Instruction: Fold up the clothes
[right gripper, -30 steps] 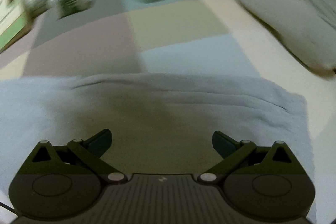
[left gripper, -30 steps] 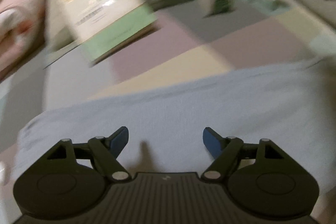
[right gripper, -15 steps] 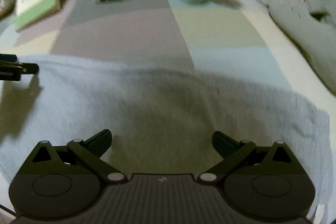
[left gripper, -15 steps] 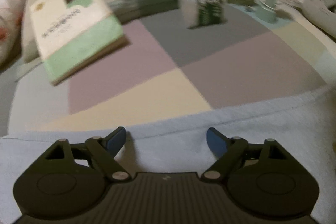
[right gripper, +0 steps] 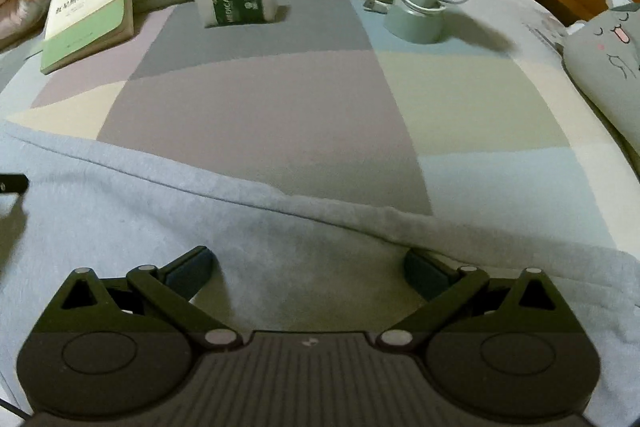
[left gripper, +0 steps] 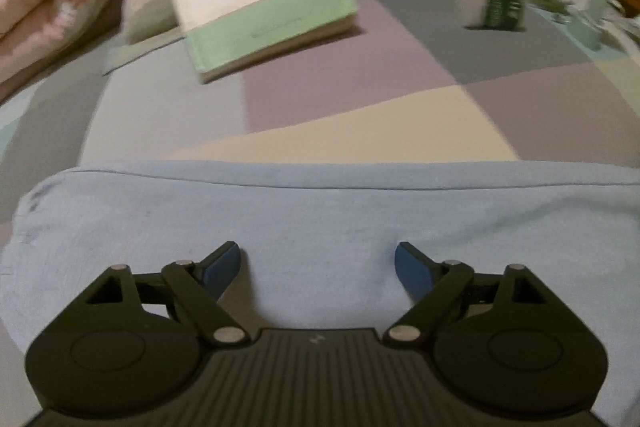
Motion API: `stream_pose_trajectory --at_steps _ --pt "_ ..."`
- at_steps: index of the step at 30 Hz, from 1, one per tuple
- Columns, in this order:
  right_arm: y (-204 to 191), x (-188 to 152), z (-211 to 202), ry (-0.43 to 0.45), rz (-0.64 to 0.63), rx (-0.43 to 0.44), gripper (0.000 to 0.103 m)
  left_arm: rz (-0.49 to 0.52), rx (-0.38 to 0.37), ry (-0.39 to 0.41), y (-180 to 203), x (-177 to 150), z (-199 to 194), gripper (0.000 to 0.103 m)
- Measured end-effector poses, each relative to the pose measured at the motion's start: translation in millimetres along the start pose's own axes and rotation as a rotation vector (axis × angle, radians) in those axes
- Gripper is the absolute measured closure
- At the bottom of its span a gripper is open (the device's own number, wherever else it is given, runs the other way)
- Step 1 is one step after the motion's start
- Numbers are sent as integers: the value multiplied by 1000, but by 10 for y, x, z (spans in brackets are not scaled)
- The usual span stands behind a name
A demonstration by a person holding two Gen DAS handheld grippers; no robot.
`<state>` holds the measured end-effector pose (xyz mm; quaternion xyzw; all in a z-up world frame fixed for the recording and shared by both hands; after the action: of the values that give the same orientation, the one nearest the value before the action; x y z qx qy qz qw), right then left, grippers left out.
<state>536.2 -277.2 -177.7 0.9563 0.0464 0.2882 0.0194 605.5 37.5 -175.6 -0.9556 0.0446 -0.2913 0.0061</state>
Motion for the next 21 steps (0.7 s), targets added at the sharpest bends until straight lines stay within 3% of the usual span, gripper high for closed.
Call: stream_pose_trajectory --at_steps 3,6,9,12,16,21 --pt "74 6 -95 -22 37 -12 0 -6 21 -5 -89 67 -37 19" --pt "-2 129 -226 25 65 5 0 8 24 27 -90 137 -118 21" --pt "-232 203 -183 36 22 46 0 31 -16 45 -11 173 -146 20" --pt "-350 180 -17 10 -22 22 0 68 30 20 3 144 4 18" --pt "-228 196 32 11 -17 19 0 35 55 34 -133 213 99 14" --pt "34 126 -162 3 28 28 0 30 85 58 -287 323 -11 19"
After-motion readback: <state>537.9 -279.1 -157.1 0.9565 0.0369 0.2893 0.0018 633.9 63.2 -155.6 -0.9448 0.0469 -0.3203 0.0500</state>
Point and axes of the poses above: each gripper's, at about its wrist camera, not at the fingertips, and z roughly the way its jaws point, y to its right, x to its top, the point moved 8 cm from there along z, roughly the way its jaws point, and after that the axes turned 9 degrees about -z, right-handed, at the moved point
